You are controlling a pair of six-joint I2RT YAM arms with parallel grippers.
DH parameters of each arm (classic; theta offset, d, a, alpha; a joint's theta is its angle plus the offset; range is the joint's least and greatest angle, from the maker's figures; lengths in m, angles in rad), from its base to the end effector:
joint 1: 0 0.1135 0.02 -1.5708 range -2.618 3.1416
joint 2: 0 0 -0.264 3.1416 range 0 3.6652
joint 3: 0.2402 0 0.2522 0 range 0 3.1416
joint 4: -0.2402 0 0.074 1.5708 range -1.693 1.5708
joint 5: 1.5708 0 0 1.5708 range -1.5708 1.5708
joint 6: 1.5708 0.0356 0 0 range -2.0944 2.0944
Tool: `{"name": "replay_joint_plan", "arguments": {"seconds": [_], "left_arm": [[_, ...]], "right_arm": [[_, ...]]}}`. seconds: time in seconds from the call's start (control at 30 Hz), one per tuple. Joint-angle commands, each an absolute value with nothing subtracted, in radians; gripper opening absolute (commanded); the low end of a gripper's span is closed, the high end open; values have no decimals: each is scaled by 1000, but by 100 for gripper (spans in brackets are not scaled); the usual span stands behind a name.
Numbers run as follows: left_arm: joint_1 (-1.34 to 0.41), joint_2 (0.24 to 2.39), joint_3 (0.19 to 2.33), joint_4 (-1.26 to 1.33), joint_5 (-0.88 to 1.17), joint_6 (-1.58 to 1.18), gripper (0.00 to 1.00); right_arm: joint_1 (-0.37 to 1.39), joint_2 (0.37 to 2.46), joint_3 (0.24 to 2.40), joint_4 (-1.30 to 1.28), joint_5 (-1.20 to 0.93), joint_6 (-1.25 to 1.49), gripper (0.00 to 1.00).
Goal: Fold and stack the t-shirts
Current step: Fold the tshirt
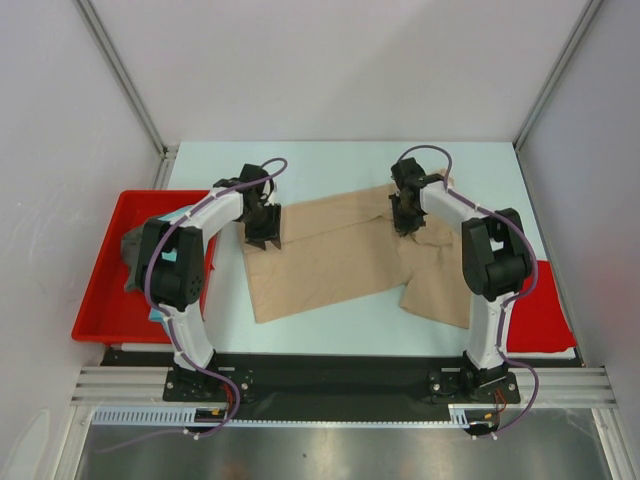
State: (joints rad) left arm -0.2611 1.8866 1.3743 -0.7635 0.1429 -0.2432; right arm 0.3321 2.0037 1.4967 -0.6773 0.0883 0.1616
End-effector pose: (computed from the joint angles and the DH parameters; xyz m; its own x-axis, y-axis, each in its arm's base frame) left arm 0.3626 -0.1021 0.1921 -0.9683 0.0120 -0.2494 0.0642 0.9772 -0.2023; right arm 0.3936 0.1324 0.1853 -0.9114 -0.1448 -0.3852 -0.1486 0.9887 -0.0200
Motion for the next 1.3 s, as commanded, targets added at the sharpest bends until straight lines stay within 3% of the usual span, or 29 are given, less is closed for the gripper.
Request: {"name": "replay_joint_plan", "arguments": {"seconds": [0.0,0.17,0.27,0.33,0.57,0.83,0.9,0.97,1.13,1.27], "left_arm": [[-256,1825,1373,-736,156,-242,50],[-258,1827,1374,-738,160,-247,50],[-258,1827,1371,-738,156,-252,50],[-258,1822,1368,-736,156,-255,50],[-259,1815,1351,-732,155,-270,50],[-259,1799,1374,-747,120,-279,50],[-259,1796,1384,-746,112,-275,51],[-259,1804,1399,-747,107,-272,51],[-258,1833,1450,-744,103,-273,51],[-259,1870,1519,-744,106,-279,52]], "right_arm": [[328,1960,1505,-704,40,189,14],[319,1983,1516,-693,29,186,14],[318,1991,1505,-681,32,175,25],[313,2009,1505,-677,38,169,25],[311,2010,1506,-673,35,155,0],[307,1933,1500,-721,-199,218,0],[305,1936,1483,-713,-314,264,25],[293,1937,1471,-690,-350,293,42],[203,1839,1442,-583,-313,406,52],[65,1815,1433,-390,-123,469,71]]}}
